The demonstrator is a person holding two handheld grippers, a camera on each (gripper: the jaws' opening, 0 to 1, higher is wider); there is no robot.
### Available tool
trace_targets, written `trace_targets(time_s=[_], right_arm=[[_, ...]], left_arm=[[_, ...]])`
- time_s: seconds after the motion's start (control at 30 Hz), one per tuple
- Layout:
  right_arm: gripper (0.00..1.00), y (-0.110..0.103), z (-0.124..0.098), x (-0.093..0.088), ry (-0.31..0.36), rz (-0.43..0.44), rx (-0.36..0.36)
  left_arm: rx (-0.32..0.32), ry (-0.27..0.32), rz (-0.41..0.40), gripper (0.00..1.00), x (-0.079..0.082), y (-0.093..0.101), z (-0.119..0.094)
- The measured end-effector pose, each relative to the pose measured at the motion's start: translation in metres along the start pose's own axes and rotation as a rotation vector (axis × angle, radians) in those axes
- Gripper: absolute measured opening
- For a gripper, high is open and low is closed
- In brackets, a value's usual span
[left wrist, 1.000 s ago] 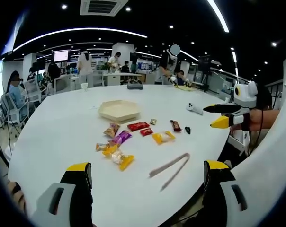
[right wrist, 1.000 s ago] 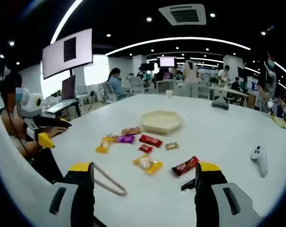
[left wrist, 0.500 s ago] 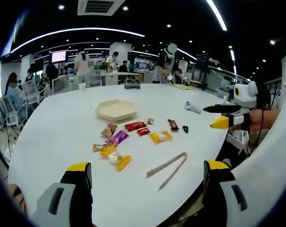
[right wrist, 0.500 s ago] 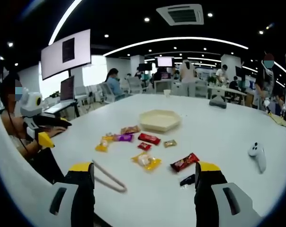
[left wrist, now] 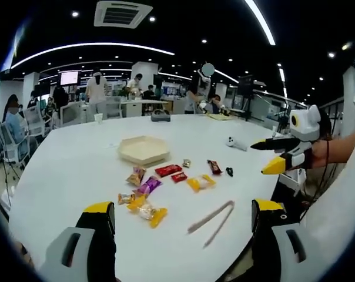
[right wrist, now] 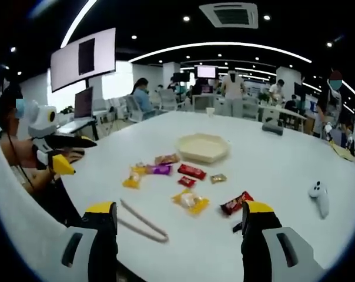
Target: Place the target food into the container with the food tongs after gripping and lifting it, then release it inside without dropping or visibly crushing the food.
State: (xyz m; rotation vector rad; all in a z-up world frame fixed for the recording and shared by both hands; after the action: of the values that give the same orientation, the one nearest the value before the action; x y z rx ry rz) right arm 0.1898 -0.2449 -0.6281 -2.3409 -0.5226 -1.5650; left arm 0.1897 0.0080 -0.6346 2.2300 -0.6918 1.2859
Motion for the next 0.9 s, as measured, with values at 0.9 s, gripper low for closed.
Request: trace_targets(time_s=[0.9], right_arm=[[0.90, -0.027, 0.006, 0.009, -0.091, -0.060, -0.120]], left_arm=[[-0.162, -0.109, 0.088, 0.99, -0.008, -0.018, 0.014]])
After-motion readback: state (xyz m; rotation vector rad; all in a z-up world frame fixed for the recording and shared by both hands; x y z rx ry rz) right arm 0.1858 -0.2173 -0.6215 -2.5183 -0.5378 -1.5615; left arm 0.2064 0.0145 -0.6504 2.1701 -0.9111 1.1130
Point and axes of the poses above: the point that each gripper's makers call its tool centre point, and the gripper's own axes: z roughly forward along the fingers, y roughly to its right, x roughly out of its top, the point moved 2 cm from there along -z, roughly backward along the fingers, and after that the axes turned 1 degree about -z, right-handed, at the moved point
